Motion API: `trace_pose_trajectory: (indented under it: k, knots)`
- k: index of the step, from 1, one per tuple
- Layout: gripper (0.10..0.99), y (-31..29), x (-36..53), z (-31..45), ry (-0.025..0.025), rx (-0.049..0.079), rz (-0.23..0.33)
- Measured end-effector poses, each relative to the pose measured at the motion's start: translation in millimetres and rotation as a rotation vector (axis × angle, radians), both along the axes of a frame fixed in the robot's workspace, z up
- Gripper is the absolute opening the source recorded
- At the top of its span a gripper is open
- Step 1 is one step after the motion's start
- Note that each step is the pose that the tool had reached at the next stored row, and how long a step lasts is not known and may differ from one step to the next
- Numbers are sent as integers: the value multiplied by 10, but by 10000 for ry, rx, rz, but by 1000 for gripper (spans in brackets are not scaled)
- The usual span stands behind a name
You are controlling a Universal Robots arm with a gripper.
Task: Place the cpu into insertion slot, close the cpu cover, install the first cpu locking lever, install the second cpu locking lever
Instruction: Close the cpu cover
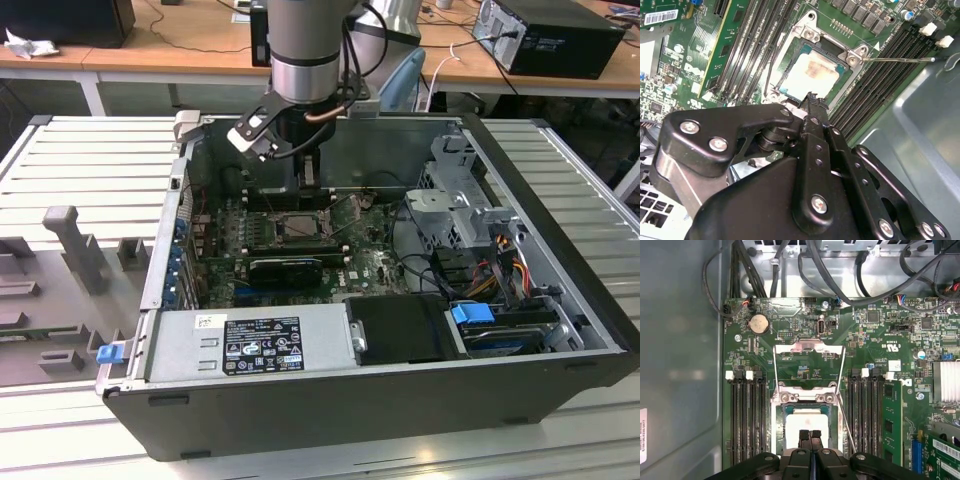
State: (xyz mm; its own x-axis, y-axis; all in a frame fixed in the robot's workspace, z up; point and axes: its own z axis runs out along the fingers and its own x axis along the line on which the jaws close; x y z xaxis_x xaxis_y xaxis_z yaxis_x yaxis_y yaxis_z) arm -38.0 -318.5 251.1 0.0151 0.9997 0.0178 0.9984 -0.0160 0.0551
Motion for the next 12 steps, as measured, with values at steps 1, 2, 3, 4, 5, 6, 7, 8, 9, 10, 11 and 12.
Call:
trace_pose_trajectory:
  k: [1,2,3,4,5,6,7,8,9,10,11,12]
  knots:
    - [106,0,0,8,0,0,0]
    - [106,0,0,15,0,0,0]
    - [106,0,0,19,-1,2,1]
    - [106,0,0,22,-2,2,0]
    - [106,0,0,25,0,0,0]
    - [106,0,0,28,-1,0,1]
    - [106,0,0,33,0,-1,1]
    - [106,0,0,36,0,-1,0]
    - [106,0,0,38,-1,0,1]
    - [106,0,0,39,-1,0,1]
    - [106,1,1,42,0,-1,2]
    - [106,2,0,44,0,0,0]
